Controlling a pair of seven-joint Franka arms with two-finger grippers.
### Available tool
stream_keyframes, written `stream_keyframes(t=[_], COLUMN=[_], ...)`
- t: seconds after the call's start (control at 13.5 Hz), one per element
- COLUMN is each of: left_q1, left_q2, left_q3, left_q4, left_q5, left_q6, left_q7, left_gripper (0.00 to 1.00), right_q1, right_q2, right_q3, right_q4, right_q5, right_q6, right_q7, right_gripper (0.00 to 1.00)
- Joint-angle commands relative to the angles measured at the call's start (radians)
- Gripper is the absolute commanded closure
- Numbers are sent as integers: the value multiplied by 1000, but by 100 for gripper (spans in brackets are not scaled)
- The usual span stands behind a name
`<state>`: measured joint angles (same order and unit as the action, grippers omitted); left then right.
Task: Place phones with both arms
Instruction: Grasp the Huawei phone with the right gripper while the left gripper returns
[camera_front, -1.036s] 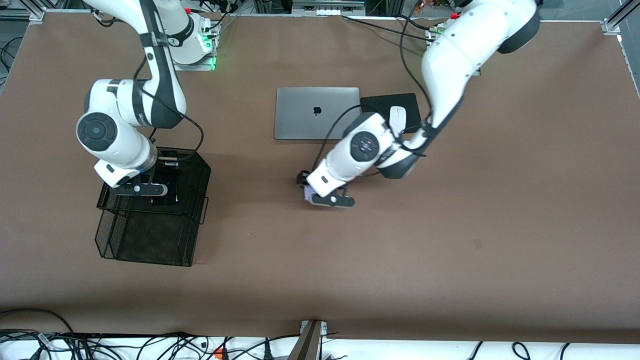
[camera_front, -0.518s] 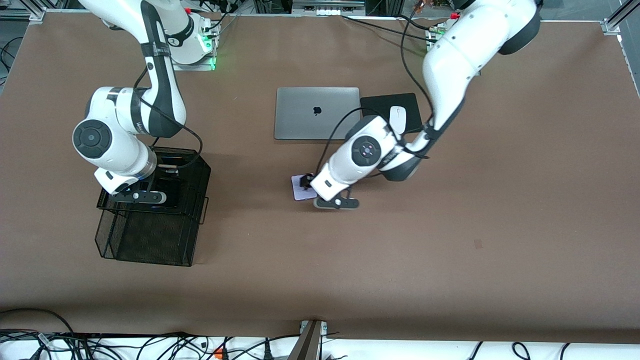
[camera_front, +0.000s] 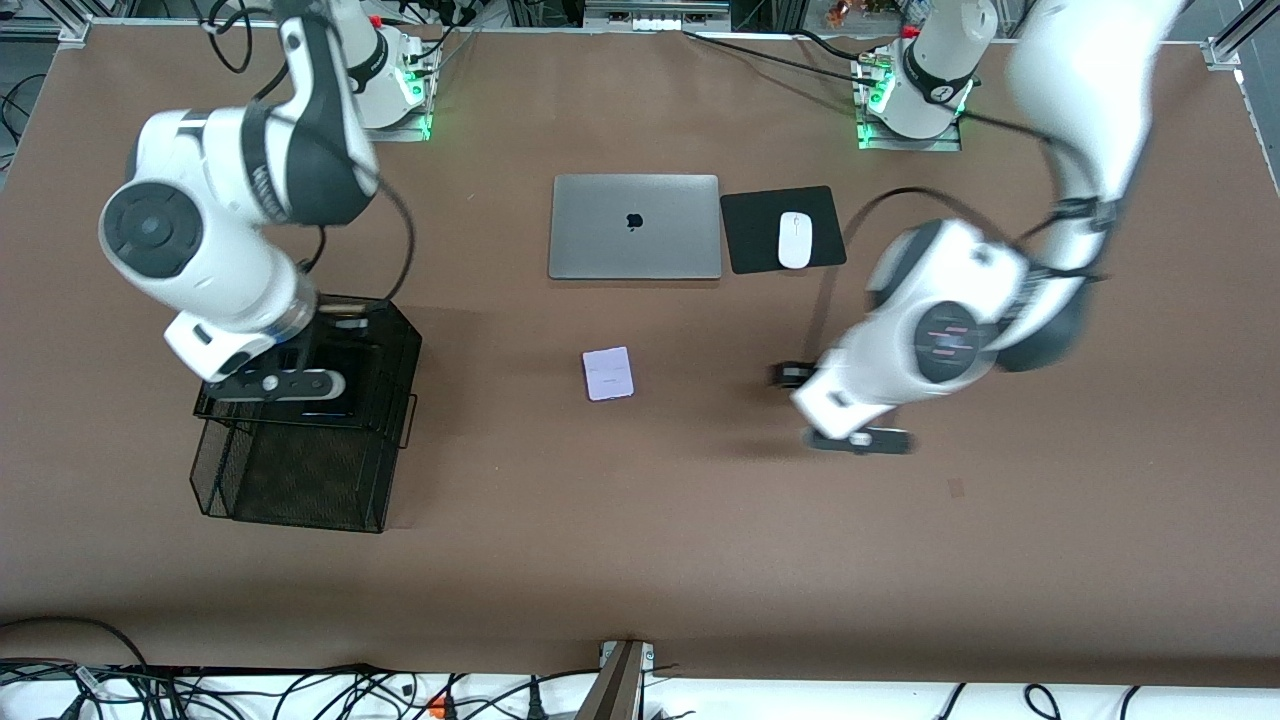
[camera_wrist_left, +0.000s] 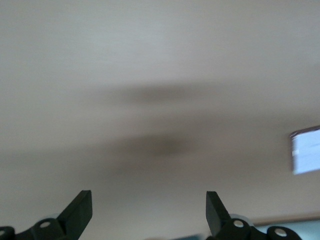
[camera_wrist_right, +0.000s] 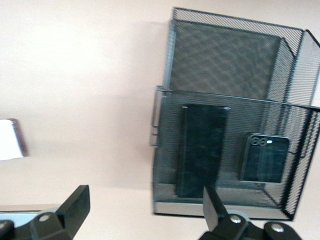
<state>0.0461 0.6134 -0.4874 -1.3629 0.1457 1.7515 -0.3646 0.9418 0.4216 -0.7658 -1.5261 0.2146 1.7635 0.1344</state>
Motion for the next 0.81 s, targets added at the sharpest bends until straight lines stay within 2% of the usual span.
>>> stream_keyframes(t=[0.0,0.07,0.37,0.52,0.67,0.74], left_q1=[95,98,-14,-76,-91,-94], left_q2=[-104,-159,-369,-488,-646,-691], left_q3=[3,47,327,452,474,472], left_q4=[-25,-33,-93,-180,-327,-373], left_q5=[17,8,-67,-89,-87,-89], left_q6=[-95,-96,-86,-58,-8,20], left_q7=[139,195,283,286,286,285], left_gripper=[0,0,0,0,0,0], right_q1=[101,109,110,110,112,112], right_q2=[60,89,205,258,314,339], right_q3=[28,75,273,310,318,326], right_q4=[38,50,102,101,78,72], right_q5=[-1,23,62,63,63,63], right_q6=[5,37,229,325,436,479], right_q7=[175,238,416,409,363,341], right_gripper=[0,0,0,0,0,0])
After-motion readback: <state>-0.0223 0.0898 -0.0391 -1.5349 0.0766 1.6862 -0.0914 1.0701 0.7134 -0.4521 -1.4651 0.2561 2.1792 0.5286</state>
